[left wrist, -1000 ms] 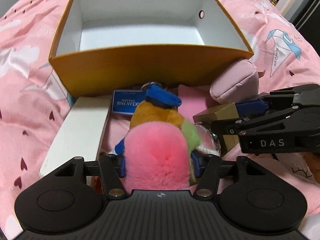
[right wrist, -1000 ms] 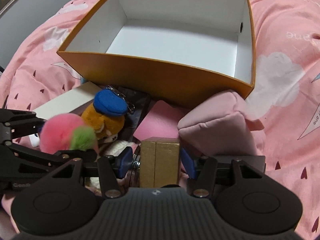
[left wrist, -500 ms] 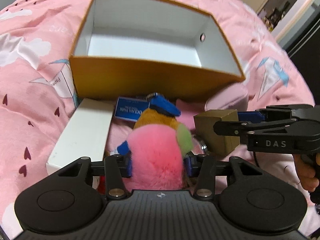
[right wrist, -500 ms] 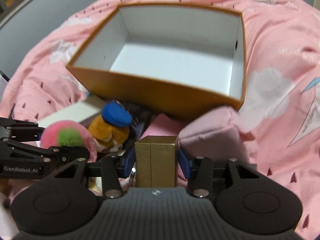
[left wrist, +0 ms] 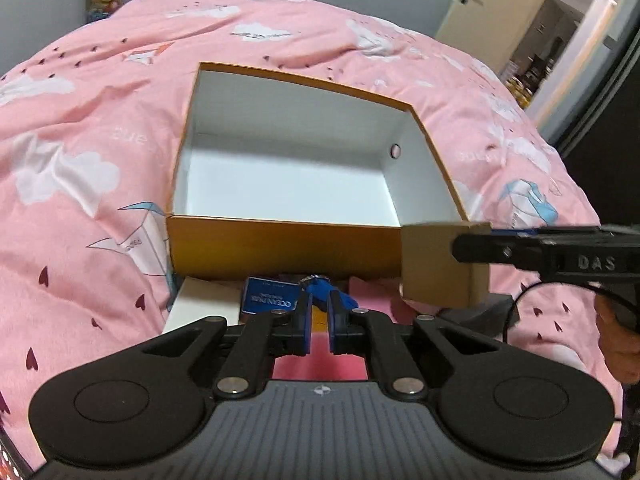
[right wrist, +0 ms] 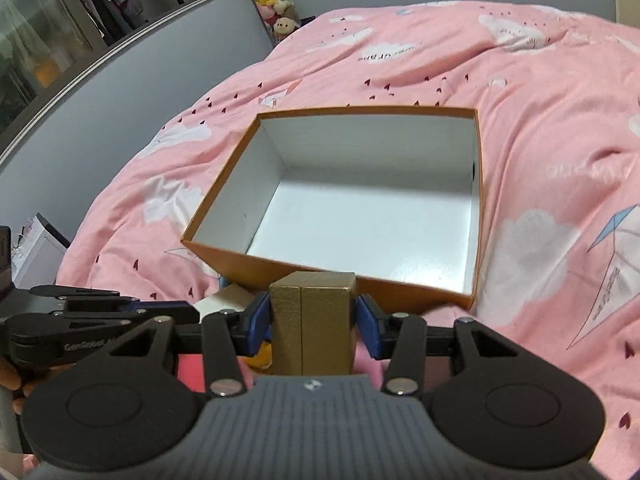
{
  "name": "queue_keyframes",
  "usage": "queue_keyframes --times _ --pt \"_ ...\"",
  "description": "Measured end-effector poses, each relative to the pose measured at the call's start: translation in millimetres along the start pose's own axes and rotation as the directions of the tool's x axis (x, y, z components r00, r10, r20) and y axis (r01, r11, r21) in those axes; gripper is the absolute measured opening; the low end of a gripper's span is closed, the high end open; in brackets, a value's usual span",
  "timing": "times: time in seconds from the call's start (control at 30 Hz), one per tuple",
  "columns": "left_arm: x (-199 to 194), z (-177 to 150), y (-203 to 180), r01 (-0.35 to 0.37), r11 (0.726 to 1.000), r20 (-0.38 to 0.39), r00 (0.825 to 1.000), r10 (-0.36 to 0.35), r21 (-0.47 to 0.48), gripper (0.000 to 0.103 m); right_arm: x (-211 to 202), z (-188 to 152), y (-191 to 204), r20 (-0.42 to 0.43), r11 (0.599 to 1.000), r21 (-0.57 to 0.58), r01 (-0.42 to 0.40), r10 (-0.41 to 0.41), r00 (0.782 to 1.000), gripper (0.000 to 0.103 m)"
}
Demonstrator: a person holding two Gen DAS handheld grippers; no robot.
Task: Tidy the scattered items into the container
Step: 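Carry the tan block into the box and open the right tool while the left tool lifts the pompom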
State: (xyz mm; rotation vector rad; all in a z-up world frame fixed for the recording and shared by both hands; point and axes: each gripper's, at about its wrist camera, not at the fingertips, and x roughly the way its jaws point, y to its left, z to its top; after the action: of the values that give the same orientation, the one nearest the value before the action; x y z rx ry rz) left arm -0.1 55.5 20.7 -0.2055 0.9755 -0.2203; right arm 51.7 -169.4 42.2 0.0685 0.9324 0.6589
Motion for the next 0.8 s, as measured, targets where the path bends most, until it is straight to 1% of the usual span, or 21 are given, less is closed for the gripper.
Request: queue_keyframes --times 0.03,0.07,0.1,0.17,0.23,0.3,0.43,0.53,0.6,0.67,0.7,0.73,0.8 --pt "1 -1 -2 0.010 1.000 -0.025 1.000 -0.009 0.023 0.011 0 -1 0 -0.003 1.000 -0.002 0.001 -0.001 1.000 0.050" --pt "3 -2 -4 0.010 0.999 -0.044 0.999 -0.008 0.041 0.022 1 -2 0 -0.009 1.000 -0.001 0.000 0.000 1.000 0.050" --pt "4 -4 -7 0.005 0.998 -0.060 0.998 -0.001 0.057 0.030 3 -4 0 -0.019 1.000 0.003 -0.002 0.002 1.000 0.050" --pt "6 -11 -10 -0.009 0.997 -0.084 0.996 0.016 0.080 0.059 8 -9 -3 -0.041 1.000 0.014 -0.004 0.005 0.999 0.050" --pt "10 -15 -10 -0.018 0.997 -0.106 0.994 0.026 0.075 0.065 13 -15 -6 -0.059 1.000 0.031 -0.002 0.004 0.998 0.050" --pt "18 -18 -5 -0.023 0.999 -0.146 0.989 0.027 0.033 0.067 16 -21 -8 -0.073 0.999 0.046 -0.002 0.005 0.997 0.050" --pt "37 -26 5 -0.031 0.999 -0.227 0.974 0.021 -0.040 0.067 20 -26 -11 -0.089 0.998 0.063 -0.003 0.009 0.996 0.050" --pt "45 -30 5 -0.019 0.998 -0.253 0.967 0.005 -0.055 0.067 22 -28 -12 -0.093 0.998 0.066 0.005 0.002 0.996 0.050" --pt "51 -33 2 -0.031 0.998 -0.266 0.964 0.018 -0.046 0.067 25 -29 -13 -0.099 0.998 0.070 0.008 -0.001 0.995 0.050" --pt "54 -36 -1 -0.039 0.999 -0.275 0.961 0.028 -0.033 0.060 28 -30 -14 -0.108 0.997 0.075 0.011 -0.003 0.994 0.050" --pt "55 -36 -3 -0.042 0.999 -0.279 0.960 0.033 -0.025 0.058 29 -31 -14 -0.112 0.997 0.078 0.011 -0.003 0.994 0.050" --pt "55 -37 -4 -0.045 0.999 -0.280 0.959 0.037 -0.020 0.054 30 -32 -15 -0.114 0.997 0.080 0.012 -0.003 0.993 0.050" --pt "53 -38 -5 -0.049 0.999 -0.272 0.961 0.043 -0.017 0.051 31 -33 -15 -0.118 0.996 0.085 0.014 -0.004 0.993 0.050"
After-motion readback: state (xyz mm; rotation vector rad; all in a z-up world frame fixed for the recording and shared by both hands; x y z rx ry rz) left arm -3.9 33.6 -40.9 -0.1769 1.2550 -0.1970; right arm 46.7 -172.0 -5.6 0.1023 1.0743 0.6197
